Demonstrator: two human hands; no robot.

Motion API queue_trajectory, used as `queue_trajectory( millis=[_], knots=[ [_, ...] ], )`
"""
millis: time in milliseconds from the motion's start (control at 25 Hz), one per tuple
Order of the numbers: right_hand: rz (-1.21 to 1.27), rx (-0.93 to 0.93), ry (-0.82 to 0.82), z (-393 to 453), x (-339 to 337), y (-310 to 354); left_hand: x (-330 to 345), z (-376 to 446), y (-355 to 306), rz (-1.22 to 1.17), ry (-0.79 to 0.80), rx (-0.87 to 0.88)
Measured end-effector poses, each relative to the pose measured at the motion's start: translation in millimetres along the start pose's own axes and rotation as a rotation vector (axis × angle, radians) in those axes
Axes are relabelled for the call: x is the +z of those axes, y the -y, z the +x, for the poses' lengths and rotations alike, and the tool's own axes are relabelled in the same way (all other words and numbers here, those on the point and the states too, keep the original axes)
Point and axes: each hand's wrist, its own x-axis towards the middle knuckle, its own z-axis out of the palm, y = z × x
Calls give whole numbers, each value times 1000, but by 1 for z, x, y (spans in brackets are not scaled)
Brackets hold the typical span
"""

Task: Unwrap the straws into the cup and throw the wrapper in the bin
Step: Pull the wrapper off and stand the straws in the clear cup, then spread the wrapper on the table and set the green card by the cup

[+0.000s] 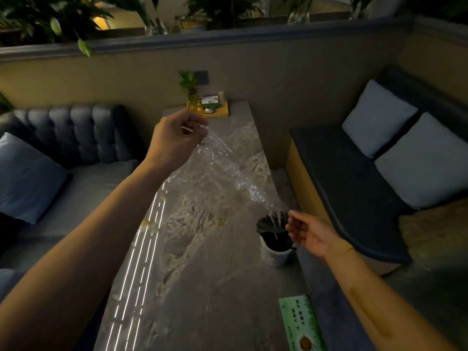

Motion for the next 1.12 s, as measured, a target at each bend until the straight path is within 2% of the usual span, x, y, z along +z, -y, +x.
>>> queue_trajectory(
  millis=[360, 520, 800, 960, 1120],
  knots=[
    [-101, -151, 106, -15, 43, 1, -59, -36, 43, -170, -170, -130],
    [-189, -178, 147, -23, 66, -15, -81, -87, 94, -313, -299, -383],
    [-494, -262, 71, -19, 109, -71, -100, -211, 191, -405, -415, -768],
    [-649, -233, 56, -3, 119, -112, -106, -275, 237, -359, -400, -927],
    [-754, -191, 28, 16, 119, -154, -106, -323, 271, -296, -386, -1014]
  ],
)
